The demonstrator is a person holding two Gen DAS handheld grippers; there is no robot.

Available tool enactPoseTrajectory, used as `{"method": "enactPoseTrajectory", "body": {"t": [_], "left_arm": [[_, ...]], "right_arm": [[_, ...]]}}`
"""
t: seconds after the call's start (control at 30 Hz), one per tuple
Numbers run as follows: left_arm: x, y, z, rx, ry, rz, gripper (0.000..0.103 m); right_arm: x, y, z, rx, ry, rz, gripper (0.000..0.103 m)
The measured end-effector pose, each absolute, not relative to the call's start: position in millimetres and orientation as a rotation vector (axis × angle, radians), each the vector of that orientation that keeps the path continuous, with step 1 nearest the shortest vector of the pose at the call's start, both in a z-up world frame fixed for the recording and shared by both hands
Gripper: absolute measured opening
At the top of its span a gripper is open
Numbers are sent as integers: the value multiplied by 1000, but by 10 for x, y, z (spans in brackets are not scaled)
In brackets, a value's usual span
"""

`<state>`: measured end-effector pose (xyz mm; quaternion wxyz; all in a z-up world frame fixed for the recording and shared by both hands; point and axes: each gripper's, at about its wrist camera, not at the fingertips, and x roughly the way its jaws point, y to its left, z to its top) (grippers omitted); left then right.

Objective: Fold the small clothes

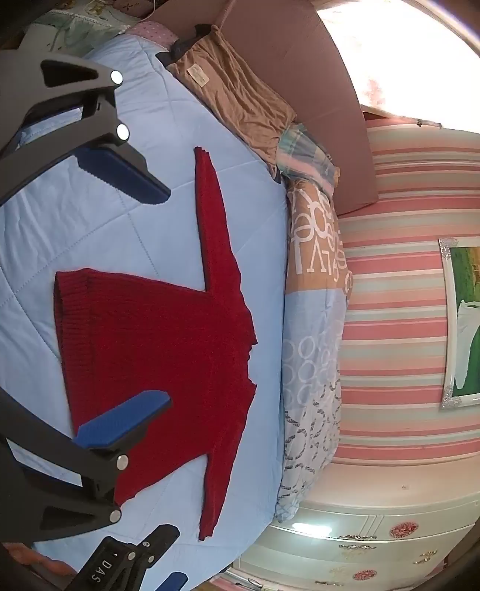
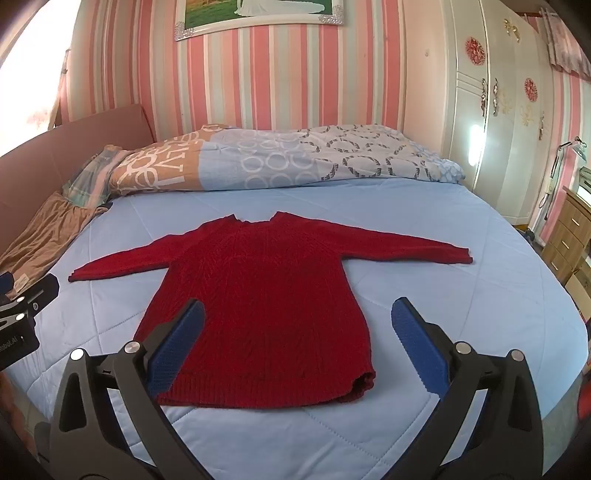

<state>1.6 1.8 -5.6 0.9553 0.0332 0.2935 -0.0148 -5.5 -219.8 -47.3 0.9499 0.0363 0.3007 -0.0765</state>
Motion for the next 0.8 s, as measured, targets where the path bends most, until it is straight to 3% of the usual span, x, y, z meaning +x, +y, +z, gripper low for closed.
{"method": "enactPoseTrajectory", "body": {"t": [0.8], "left_arm": [[44,36,-59,63,602,-35,101]], "right_arm": [[-20,-2166,-453,74,612,-153,100]]}}
